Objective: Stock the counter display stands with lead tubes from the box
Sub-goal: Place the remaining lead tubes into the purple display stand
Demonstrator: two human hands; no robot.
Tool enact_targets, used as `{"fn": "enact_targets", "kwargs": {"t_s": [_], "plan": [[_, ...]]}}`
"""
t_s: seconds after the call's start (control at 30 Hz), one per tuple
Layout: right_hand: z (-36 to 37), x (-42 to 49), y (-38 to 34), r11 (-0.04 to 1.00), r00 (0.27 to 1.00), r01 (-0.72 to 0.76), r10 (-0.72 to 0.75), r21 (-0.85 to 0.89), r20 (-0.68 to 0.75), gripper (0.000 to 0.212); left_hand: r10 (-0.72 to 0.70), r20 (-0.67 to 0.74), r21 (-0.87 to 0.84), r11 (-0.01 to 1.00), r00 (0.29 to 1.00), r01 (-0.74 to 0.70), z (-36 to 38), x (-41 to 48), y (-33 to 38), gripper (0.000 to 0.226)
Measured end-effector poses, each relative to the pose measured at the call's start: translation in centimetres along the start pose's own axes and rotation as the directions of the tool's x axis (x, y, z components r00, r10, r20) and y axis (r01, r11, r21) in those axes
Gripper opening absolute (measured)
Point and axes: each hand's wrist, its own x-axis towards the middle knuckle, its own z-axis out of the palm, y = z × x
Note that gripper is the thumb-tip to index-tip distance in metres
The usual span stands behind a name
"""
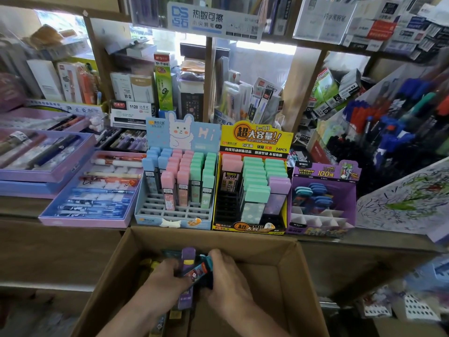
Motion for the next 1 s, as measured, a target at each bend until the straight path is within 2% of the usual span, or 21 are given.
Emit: {"fn": "enact_targets", "kwargs": {"t_s": [0.2,0.4,0.57,0.67,1.0], "plan": [[0.6,0.0,0.4,0.996,0.998,0.006,0.0,0.092,-0.068,0.06,0.02,0.014,0.007,1.0,1.0,-0.02,-0.2,0.1,-0.1,0.022],[1.2,0.1,0.4,0.969,0.998,0.036,-0.023,0.245,-0.057,0.058,0.104,-0.114,0.149,0.985,0.988,-0.086,-0.7,0.5,-0.2,0.009],[1.3,0.6,0.3,0.959,0.999,-0.022,0.035,0.284,-0.04,0.047,0.156,-0.191,0.269,0.958,0.969,-0.101,-1.2,0.8,-0.5,0.021],[1.6,0.6,0.2,0.959,0.998,-0.044,0.055,0.279,-0.031,0.044,0.19,-0.198,0.269,0.954,0.962,-0.133,-1.1,1.3,-0.7,0.018],[1.0,0.4,0.1,0.947,0.996,-0.089,0.082,0.308,0.034,0.07,0.179,-0.213,0.169,0.975,0.961,-0.144,-1.6,1.8,-1.3,0.013]]}}
